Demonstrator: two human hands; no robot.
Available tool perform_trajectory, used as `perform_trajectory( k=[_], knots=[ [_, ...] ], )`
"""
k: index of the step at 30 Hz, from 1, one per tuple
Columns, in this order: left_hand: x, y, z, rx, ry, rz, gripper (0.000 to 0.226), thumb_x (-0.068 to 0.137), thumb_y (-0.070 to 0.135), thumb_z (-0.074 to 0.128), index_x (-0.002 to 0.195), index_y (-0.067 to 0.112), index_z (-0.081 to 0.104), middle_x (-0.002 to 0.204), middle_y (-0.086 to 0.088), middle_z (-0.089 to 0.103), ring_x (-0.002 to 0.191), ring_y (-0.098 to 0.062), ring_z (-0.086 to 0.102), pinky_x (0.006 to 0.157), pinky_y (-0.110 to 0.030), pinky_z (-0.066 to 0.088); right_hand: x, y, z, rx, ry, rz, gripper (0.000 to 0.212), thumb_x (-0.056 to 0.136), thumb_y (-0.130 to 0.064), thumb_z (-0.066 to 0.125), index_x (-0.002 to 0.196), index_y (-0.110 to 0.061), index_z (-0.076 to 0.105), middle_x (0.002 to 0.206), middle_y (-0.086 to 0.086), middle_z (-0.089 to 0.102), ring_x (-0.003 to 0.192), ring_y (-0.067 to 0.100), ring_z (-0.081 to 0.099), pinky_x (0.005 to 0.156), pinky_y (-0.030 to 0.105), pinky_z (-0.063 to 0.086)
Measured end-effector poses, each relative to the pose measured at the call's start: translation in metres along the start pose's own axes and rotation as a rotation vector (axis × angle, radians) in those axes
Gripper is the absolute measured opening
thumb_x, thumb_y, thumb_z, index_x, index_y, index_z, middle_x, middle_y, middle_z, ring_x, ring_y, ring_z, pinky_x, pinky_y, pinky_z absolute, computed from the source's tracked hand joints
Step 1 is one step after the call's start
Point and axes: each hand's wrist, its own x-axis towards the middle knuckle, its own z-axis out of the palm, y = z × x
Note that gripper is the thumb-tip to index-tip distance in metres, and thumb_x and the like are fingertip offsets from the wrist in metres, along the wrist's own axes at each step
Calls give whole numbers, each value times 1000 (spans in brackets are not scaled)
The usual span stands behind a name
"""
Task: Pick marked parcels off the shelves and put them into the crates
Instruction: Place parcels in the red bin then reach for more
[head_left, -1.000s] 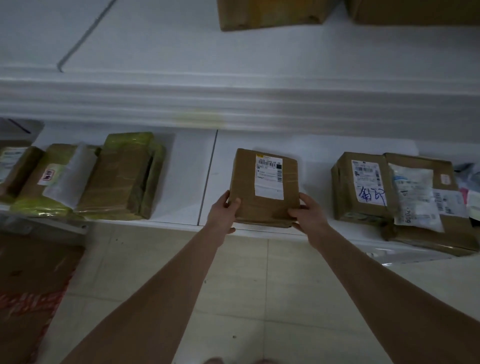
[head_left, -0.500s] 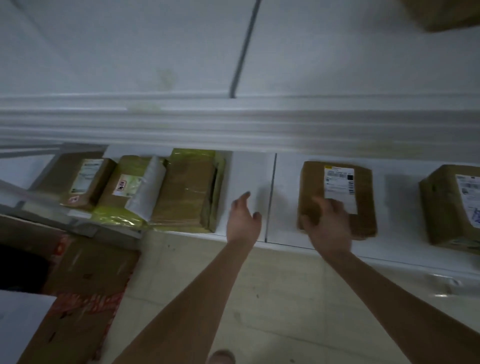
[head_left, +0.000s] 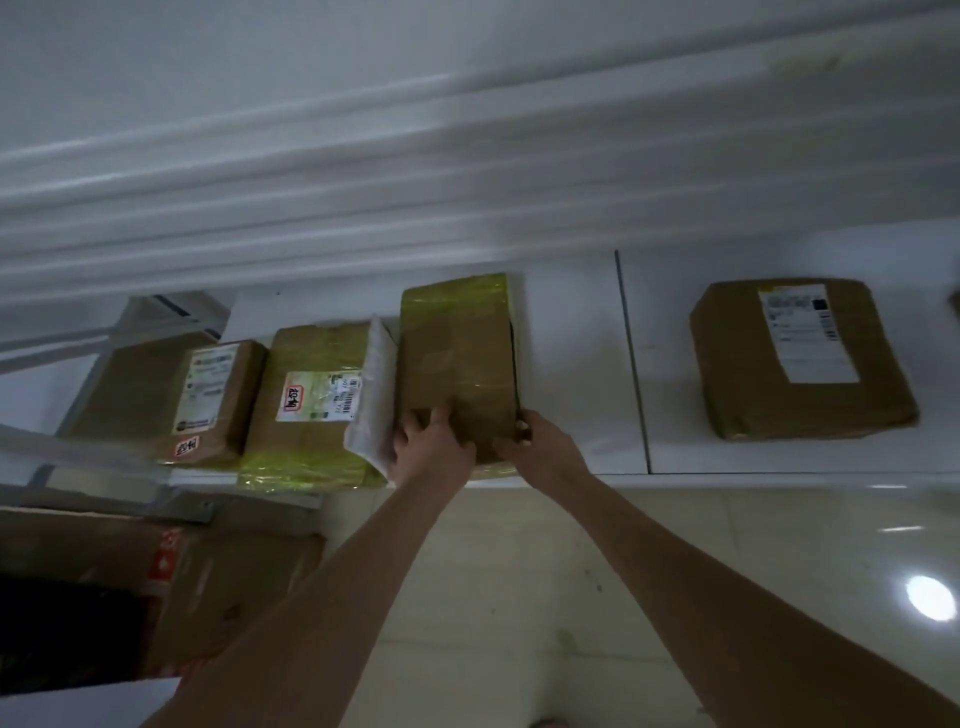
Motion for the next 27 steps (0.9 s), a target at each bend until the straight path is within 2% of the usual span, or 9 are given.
perform_trajectory(
  k=[7, 9, 12, 14, 16, 20, 23, 25, 27],
  knots=[
    [-31, 42, 12, 47, -142, 182, 53, 94, 35, 43, 145, 41, 29, 159, -5, 11, 141, -33, 21, 110, -54, 30, -21, 30, -31, 52, 162, 145, 41, 87, -23, 56, 128, -19, 54, 109, 3, 67, 95, 23, 63, 85, 40, 53],
    [-42, 56, 18, 27, -156, 219, 48, 95, 36, 43, 142, 43, 36, 158, -1, 20, 139, -29, 28, 108, -49, 35, -29, 41, -47, 51, 242, 185, 40, 88, -24, 55, 127, -18, 57, 107, 3, 68, 92, 22, 64, 81, 37, 53],
    [-46, 65, 14, -9, -40, 241, 50, 91, 34, 51, 140, 33, 41, 144, -1, 40, 129, -26, 41, 98, -42, 43, -29, 50, -67, 32, 302, 237, 46, 89, -30, 58, 133, -17, 53, 117, 6, 64, 101, 24, 62, 86, 36, 51],
    [-39, 61, 11, -56, 62, 213, 56, 89, 28, 56, 142, 22, 37, 142, -8, 37, 129, -29, 38, 96, -44, 42, -23, 52, -74, 68, 276, 222, 63, 88, -31, 63, 145, -17, 39, 134, 8, 53, 118, 27, 55, 96, 38, 47],
    [-32, 56, 13, -150, 31, 155, 62, 88, 25, 58, 143, 14, 32, 142, -13, 36, 129, -33, 39, 99, -45, 41, -19, 51, -74, 192, 189, 197, 68, 87, -23, 66, 147, -15, 35, 138, 6, 50, 122, 28, 52, 102, 41, 44],
    [-33, 51, 24, -402, -112, 86, 69, 85, 24, 62, 145, 16, 29, 136, -11, 50, 119, -32, 52, 99, -43, 46, -22, 61, -73, 342, 101, 196, 59, 85, -7, 66, 140, -15, 47, 125, 8, 62, 108, 26, 61, 96, 40, 51],
    [-35, 51, 26, -626, -141, 46, 64, 83, 17, 68, 139, 13, 40, 134, -10, 54, 115, -29, 56, 99, -43, 47, -35, 68, -88, 460, 101, 237, 61, 84, -9, 70, 139, -20, 46, 120, 7, 62, 99, 22, 63, 89, 33, 52],
    [-41, 53, 25, -761, -152, 51, 58, 81, 10, 70, 135, 12, 49, 128, -10, 58, 110, -26, 59, 97, -39, 49, -49, 68, -99, 509, 89, 250, 52, 83, -14, 73, 130, -25, 52, 109, 0, 64, 90, 14, 62, 78, 27, 52],
    [-52, 56, 21, -884, -169, 57, 61, 82, 4, 69, 138, 14, 48, 125, -9, 58, 109, -24, 58, 95, -37, 49, -64, 67, -106, 547, 52, 286, 48, 82, -16, 74, 124, -28, 54, 102, -6, 62, 86, 11, 60, 75, 27, 50]
  ],
)
